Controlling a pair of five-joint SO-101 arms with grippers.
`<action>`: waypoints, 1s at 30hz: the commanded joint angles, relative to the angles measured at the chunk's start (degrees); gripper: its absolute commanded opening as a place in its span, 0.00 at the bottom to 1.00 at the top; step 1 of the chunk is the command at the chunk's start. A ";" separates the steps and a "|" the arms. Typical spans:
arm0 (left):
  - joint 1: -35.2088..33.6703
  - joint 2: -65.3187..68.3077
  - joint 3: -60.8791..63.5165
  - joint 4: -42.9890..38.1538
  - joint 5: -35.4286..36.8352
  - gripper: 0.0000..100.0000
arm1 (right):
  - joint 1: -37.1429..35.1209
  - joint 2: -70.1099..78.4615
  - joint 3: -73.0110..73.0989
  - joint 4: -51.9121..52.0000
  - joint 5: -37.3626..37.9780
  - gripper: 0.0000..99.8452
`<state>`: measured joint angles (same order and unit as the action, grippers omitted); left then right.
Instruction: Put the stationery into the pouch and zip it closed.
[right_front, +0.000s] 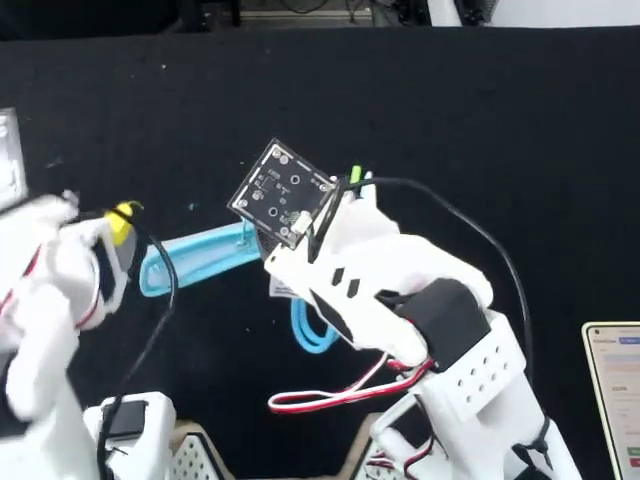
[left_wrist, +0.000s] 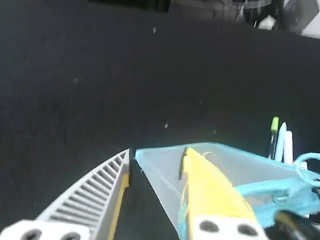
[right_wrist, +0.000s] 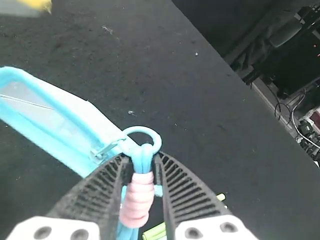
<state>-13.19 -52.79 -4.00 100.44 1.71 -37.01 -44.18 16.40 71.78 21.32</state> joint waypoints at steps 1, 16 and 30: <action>-0.40 -3.87 2.15 0.44 -2.11 0.16 | 0.53 0.13 -3.47 0.18 0.44 0.01; 11.74 -24.18 19.74 0.26 -7.03 0.16 | 0.53 0.22 -3.47 -0.26 0.44 0.01; 11.38 -24.26 32.22 -8.70 -6.95 0.16 | 0.35 0.22 -3.38 -0.53 0.44 0.01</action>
<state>-2.29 -76.97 28.00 94.29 -4.97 -37.01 -44.09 16.40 71.78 21.41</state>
